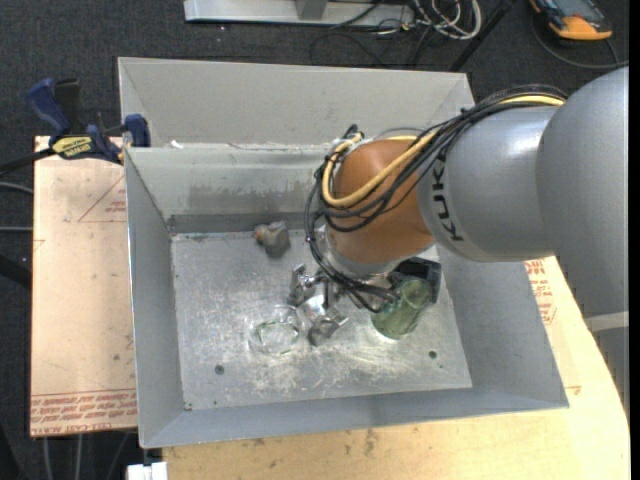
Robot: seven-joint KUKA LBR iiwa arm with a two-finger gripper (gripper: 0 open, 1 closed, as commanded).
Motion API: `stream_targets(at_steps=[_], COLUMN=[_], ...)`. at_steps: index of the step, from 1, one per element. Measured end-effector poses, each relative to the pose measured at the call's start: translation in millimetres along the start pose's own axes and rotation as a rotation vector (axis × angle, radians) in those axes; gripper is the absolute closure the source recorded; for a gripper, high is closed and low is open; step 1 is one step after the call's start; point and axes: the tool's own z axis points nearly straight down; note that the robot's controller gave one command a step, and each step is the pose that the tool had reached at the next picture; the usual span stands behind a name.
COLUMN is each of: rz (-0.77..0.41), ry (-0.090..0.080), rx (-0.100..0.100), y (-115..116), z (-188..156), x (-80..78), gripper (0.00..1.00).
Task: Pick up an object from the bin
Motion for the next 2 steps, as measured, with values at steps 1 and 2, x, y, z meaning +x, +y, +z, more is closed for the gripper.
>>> stream_targets(at_steps=[1,2], rz=[0.001,0.016], ry=[0.000,-0.001], rx=[0.000,-0.005], y=[0,20], z=[0,-177], x=[0.0,0.1], gripper=[1.00,1.00])
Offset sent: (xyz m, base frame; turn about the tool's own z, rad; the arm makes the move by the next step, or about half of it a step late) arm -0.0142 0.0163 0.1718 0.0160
